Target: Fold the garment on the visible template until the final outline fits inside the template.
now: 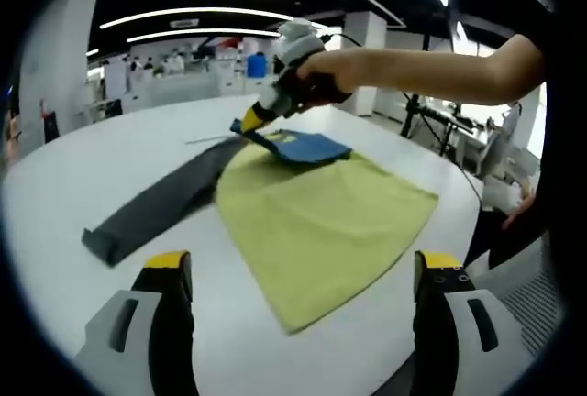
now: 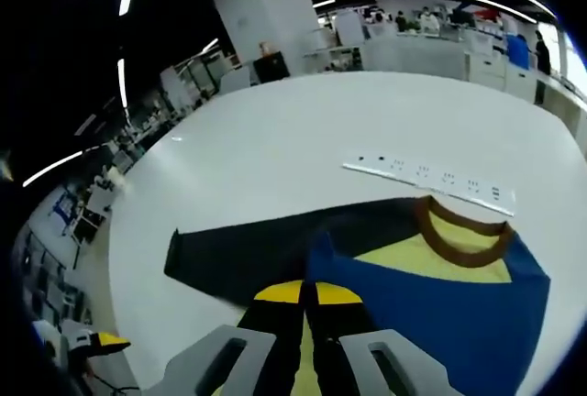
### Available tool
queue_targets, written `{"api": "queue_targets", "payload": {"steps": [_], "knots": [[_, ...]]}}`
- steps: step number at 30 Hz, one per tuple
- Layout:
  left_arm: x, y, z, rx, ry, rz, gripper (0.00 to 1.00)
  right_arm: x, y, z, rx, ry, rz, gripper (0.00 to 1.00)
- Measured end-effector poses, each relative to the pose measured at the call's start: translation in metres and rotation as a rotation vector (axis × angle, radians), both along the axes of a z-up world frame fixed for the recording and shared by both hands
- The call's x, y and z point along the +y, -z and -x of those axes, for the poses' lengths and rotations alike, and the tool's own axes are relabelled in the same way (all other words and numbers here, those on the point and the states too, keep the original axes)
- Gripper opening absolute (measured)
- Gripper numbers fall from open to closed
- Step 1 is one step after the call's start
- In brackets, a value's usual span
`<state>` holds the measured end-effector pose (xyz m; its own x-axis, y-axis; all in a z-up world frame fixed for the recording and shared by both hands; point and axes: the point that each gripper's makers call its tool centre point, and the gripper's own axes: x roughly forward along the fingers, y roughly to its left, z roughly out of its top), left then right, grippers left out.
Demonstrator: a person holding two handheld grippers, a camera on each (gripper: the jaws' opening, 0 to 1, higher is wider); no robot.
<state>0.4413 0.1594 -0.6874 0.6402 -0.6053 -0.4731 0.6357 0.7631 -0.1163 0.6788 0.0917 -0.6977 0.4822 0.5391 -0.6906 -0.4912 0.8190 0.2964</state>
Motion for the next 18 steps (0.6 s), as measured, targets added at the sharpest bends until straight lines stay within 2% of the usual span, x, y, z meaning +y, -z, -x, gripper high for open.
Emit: {"api": "queue_targets", "payload": {"steps": [5, 9, 12, 16, 18], "knots": [[0.000, -0.001, 0.003, -0.004, 0.004, 0.005, 0.98, 0.001, 0.013, -0.003, 0.019, 0.055, -0.005, 0.00], [0.003, -0.001, 0.002, 0.000, 0.015, -0.007, 0.98, 0.006, 0.023, -0.002, 0.017, 0.040, 0.001, 0.00], [0.001, -0.008, 0.001, -0.017, 0.017, 0.015, 0.98, 0.012, 0.030, 0.005, 0.066, 0.029, -0.028, 0.00], [0.000, -0.009, 0.000, -0.021, 0.011, 0.017, 0.97, 0.022, 0.023, 0.007, 0.065, 0.012, -0.096, 0.00], [-0.001, -0.008, 0.002, -0.022, 0.010, 0.023, 0.98, 0.024, 0.017, 0.005, 0.042, -0.001, -0.115, 0.00]]}}
